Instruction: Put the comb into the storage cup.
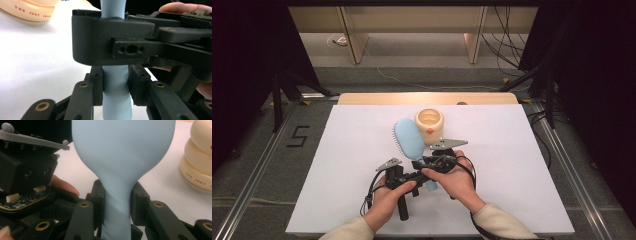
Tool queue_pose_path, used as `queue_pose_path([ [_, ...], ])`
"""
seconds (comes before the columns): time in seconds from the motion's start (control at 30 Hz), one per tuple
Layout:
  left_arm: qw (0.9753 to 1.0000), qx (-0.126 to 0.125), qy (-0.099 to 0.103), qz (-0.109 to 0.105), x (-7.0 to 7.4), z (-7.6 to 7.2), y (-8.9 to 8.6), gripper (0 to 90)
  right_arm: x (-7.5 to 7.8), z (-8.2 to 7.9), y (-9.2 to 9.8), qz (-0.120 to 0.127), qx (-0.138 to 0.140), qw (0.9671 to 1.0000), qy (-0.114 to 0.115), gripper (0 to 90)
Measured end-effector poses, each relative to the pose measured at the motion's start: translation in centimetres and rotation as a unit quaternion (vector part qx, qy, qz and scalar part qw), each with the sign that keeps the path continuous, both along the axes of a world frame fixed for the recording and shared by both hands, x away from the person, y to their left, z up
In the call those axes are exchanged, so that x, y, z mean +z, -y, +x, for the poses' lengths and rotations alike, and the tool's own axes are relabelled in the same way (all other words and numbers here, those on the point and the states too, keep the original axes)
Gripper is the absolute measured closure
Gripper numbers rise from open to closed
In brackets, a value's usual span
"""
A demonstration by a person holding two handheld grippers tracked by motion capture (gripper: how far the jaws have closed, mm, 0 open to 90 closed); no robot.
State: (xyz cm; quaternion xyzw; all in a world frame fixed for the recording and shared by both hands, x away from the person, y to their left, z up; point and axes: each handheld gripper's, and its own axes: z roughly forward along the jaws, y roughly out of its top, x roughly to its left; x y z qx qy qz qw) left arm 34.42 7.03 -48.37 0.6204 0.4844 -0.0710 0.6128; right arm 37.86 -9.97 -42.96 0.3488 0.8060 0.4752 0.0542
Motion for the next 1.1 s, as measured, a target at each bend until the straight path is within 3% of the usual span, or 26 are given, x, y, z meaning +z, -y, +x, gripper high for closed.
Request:
queue_pose_path([
  [0.5, 0.9998, -0.01, 0.002, -0.018, 0.1, 0.0, 0.0, 67.5, 0.3, 0.1, 0.0, -0.001, 0.006, 0.9999, 0.009, 62.6],
  [0.93, 0.9996, -0.011, 0.003, -0.026, 0.1, 0.0, -0.1, 67.6, 0.5, 0.3, 0.0, -0.004, 0.004, 1.0, 0.004, 42.3],
  [1.1, 0.9996, -0.008, 0.002, -0.027, 0.1, 0.1, -0.2, 67.5, 1.3, 0.5, 0.6, -0.003, 0.004, 1.0, -0.002, 32.9],
])
